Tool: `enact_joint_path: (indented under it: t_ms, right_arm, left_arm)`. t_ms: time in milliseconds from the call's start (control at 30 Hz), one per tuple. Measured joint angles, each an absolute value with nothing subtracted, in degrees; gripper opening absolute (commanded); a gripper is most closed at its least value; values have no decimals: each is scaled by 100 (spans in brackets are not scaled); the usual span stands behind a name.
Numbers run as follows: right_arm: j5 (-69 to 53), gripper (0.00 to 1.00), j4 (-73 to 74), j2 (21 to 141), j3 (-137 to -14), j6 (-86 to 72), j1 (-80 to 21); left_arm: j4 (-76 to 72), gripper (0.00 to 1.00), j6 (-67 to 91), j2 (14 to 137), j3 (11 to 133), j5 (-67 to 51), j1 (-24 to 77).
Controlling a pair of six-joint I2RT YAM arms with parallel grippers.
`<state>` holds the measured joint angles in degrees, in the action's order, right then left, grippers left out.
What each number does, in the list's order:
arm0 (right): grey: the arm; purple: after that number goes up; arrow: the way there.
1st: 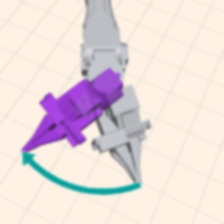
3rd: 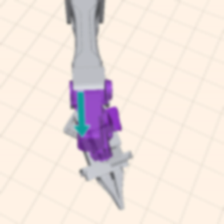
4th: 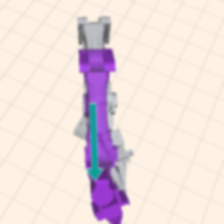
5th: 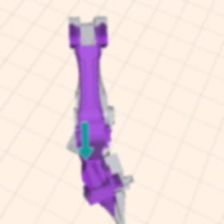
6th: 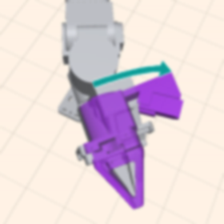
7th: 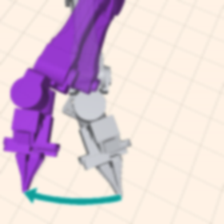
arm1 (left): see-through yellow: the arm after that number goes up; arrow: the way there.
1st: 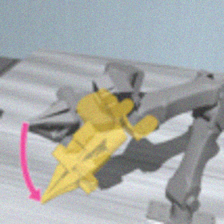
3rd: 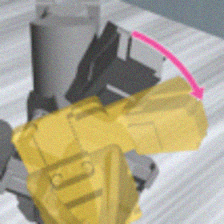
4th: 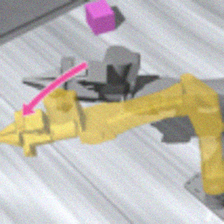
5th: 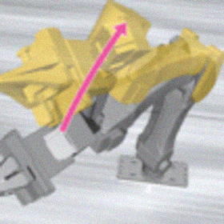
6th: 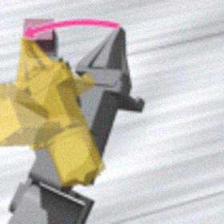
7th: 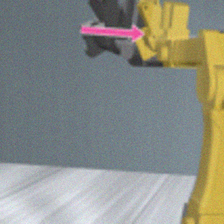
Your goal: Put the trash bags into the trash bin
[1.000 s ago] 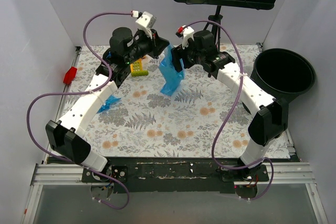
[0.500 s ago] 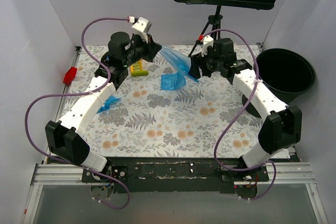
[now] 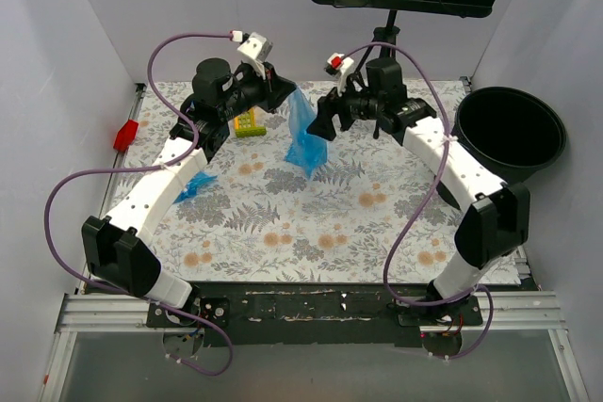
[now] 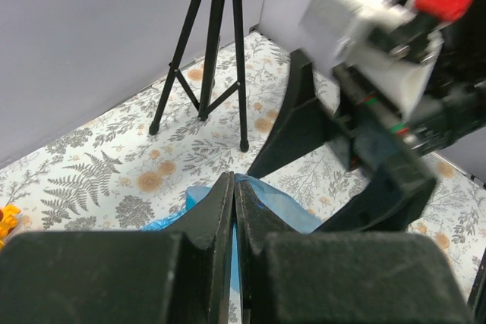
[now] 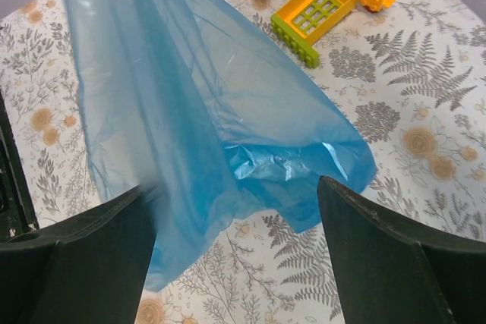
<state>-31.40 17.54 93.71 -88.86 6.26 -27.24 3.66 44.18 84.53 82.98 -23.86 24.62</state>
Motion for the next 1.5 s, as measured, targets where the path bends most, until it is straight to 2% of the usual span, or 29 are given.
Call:
enact_joint_path:
  t_ms: [67,100,167,200,233,300,333,400,500,633,833,1033,1067,1133,1200,1267,1400,1500]
  right_arm:
    - [-3164,69,1741,9566,-8962,622,-2814]
    - [-3146,55,1741,9688,-9021,635,-2871]
    - [-2930,4,1756,9920,-9153,644,-2985]
    - [-2757,1,1780,10009,-9220,650,-3035]
    - [-2571,1,1800,10079,-9279,620,-3070]
    - [-2263,1,1844,10141,-9367,506,-3140]
    - [-2182,1,1883,10149,-9430,443,-3148]
    - [-2040,1,1935,10151,-9583,329,-3131]
    - [-1741,1,1905,10149,-9856,82,-3096]
    - [-1337,1,1841,10147,-10071,-252,-3083]
    - [-978,1,1820,10147,-10095,-467,-3170]
    - [-904,1,1820,10147,-10095,-591,-3260]
    - [-904,1,1820,10147,-10095,-604,-3267]
    - [-906,1,1822,10147,-10095,-624,-3275]
    - [-904,1,1822,10134,-10095,-635,-3275]
    - [-886,1,1822,10108,-10095,-633,-3273]
    - [-803,1,1833,10001,-10057,-567,-3192]
    - [-718,1,1861,9870,-9942,-438,-2989]
  left_arm:
    - [340,0,4442,8453,8298,-2438,2462]
    - [333,0,4451,8453,8298,-2447,2462]
    - [314,0,4462,8453,8298,-2434,2462]
    - [298,0,4464,8451,8298,-2388,2462]
    - [294,10,4464,8451,8298,-2327,2462]
    - [296,65,4445,8442,8298,-2132,2462]
    - [283,73,4412,8436,8298,-2005,2462]
    - [283,81,4414,8381,8267,-1728,2464]
    - [252,86,4482,8119,7933,-1413,2458]
    - [255,87,4779,7677,7251,-1253,2475]
    - [-25,85,5153,7898,7116,-1297,2604]
    - [-226,72,5273,8672,7489,-1282,2694]
    - [-224,67,5273,8777,7531,-1223,2705]
    - [-231,49,5223,9013,7596,-1068,2720]
    - [-226,27,5137,9185,7603,-1000,2718]
    - [-193,11,5046,9349,7603,-989,2696]
    - [27,1,4890,9448,7601,-978,2613]
    - [143,0,4711,9317,7585,-908,2526]
